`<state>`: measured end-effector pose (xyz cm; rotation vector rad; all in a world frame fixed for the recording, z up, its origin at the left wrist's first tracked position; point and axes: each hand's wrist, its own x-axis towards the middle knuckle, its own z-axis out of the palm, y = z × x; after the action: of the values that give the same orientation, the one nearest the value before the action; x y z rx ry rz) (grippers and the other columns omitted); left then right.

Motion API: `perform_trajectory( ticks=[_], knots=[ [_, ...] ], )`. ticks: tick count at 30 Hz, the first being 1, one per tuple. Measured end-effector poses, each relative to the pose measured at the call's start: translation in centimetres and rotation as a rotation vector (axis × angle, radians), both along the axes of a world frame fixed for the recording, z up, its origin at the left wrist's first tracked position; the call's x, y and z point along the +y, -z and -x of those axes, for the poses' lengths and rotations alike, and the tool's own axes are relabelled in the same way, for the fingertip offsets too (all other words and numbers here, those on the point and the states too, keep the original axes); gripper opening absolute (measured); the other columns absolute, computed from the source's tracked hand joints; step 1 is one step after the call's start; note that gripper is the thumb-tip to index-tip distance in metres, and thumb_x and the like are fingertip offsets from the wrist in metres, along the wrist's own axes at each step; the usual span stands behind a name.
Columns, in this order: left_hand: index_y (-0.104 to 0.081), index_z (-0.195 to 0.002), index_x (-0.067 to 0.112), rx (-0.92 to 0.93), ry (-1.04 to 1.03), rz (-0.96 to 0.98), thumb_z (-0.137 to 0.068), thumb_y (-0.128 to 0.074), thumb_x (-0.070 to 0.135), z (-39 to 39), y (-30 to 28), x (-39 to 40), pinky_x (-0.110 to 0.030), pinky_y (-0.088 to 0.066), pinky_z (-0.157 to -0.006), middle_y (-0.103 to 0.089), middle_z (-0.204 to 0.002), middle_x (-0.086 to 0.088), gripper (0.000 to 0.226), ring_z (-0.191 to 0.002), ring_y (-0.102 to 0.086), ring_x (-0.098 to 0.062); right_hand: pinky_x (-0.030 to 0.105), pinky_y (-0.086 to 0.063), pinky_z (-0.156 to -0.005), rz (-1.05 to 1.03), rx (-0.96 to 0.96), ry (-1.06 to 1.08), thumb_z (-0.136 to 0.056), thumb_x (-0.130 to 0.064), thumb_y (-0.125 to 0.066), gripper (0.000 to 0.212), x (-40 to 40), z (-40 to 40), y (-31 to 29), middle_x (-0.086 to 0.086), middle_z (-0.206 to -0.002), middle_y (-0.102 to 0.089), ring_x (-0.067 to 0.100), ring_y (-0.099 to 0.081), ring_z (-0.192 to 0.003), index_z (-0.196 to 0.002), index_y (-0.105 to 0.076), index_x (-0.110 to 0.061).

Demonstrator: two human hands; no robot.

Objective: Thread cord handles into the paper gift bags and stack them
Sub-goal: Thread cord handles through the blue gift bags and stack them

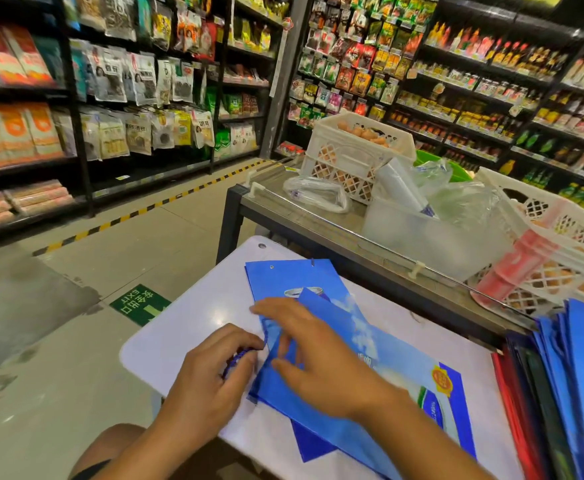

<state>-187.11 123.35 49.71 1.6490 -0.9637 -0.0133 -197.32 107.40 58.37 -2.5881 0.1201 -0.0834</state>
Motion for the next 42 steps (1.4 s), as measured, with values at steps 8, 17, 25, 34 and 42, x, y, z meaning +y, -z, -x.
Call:
perform_trajectory(
  ticks=[8, 17, 25, 34, 42],
  knots=[
    [-0.067, -0.086, 0.031, 0.163, -0.041, 0.021, -0.093, -0.075, 0.01, 0.0, -0.2, 0.1, -0.019, -0.048, -0.067, -0.07, -0.083, 0.007, 0.023, -0.079, -0.066, -0.016, 0.01, -0.047, -0.078, -0.079, -0.172, 0.308, -0.1, -0.033, -0.066, 0.017, 1.0, 0.4, 4.0, -0.019, -0.105, -0.061, 0.0, -0.058, -0.09, -0.116, -0.067, -0.035],
    [-0.08, -0.087, 0.033, 0.286, -0.034, 0.042, -0.092, -0.074, 0.003, -0.5, -0.3, 0.0, -0.021, -0.054, -0.074, -0.077, -0.09, 0.007, 0.031, -0.084, -0.07, -0.015, 0.012, -0.044, -0.071, 0.113, -0.249, 0.548, -0.097, -0.037, -0.068, 0.004, -2.5, 4.2, 6.4, -0.018, -0.096, -0.058, 0.004, -0.059, -0.088, -0.1, -0.069, -0.034],
    [-0.077, -0.085, 0.032, 0.414, 0.11, -0.04, -0.089, -0.077, 0.008, -0.3, -0.9, -0.2, -0.038, -0.062, -0.078, -0.079, -0.083, -0.001, 0.024, -0.077, -0.075, -0.02, 0.006, -0.049, -0.089, 0.037, -0.198, 0.495, -0.094, -0.042, -0.07, 0.042, -1.4, 6.4, 7.5, -0.034, -0.133, -0.045, -0.007, -0.048, -0.124, -0.133, -0.054, -0.044],
    [-0.08, -0.082, 0.031, 0.357, 0.111, -0.085, -0.092, -0.074, 0.011, -0.5, -1.1, 0.0, -0.035, -0.056, -0.067, -0.075, -0.074, -0.001, 0.023, -0.068, -0.067, -0.021, 0.029, -0.061, -0.077, -0.474, -0.261, 0.441, -0.095, -0.022, -0.073, 0.015, 3.3, 1.5, 6.9, -0.01, -0.086, -0.072, 0.008, -0.069, -0.078, -0.105, -0.07, -0.032],
    [-0.074, -0.1, 0.034, 0.359, 0.039, -0.257, -0.103, -0.059, 0.013, -1.6, 0.3, -1.5, -0.033, -0.06, -0.084, -0.072, -0.099, 0.022, 0.025, -0.097, -0.067, 0.0, 0.016, -0.049, -0.064, -0.241, -0.372, 0.667, -0.093, -0.025, -0.077, 0.009, 0.3, 2.7, 7.9, -0.014, -0.072, -0.061, 0.005, -0.06, -0.074, -0.087, -0.074, -0.031]
  ],
)
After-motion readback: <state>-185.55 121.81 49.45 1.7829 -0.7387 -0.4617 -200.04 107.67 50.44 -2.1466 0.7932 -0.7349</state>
